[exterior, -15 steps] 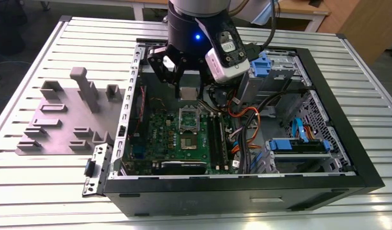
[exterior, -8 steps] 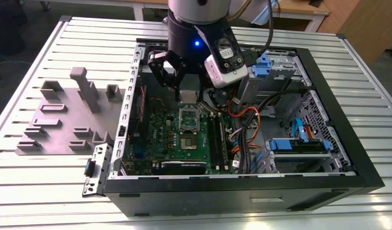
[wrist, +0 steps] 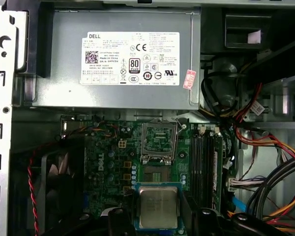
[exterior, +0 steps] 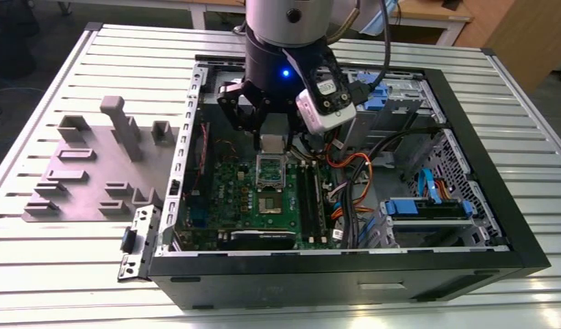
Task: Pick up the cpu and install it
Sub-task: 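Place the cpu into insertion slot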
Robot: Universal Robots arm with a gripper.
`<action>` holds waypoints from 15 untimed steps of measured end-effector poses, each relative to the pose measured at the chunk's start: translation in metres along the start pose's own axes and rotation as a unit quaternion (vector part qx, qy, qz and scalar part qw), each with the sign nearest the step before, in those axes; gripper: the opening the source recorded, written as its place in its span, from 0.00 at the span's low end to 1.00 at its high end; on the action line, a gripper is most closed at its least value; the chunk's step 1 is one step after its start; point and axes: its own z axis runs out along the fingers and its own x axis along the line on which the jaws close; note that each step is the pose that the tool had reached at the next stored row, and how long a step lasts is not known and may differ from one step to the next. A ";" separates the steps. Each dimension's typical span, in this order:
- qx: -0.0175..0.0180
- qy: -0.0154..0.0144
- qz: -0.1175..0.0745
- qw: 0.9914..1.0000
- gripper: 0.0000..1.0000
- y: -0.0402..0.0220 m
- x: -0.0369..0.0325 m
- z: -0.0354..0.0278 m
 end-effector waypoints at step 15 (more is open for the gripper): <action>0.000 0.000 0.000 1.000 0.47 -0.0001 -0.0001 0.0027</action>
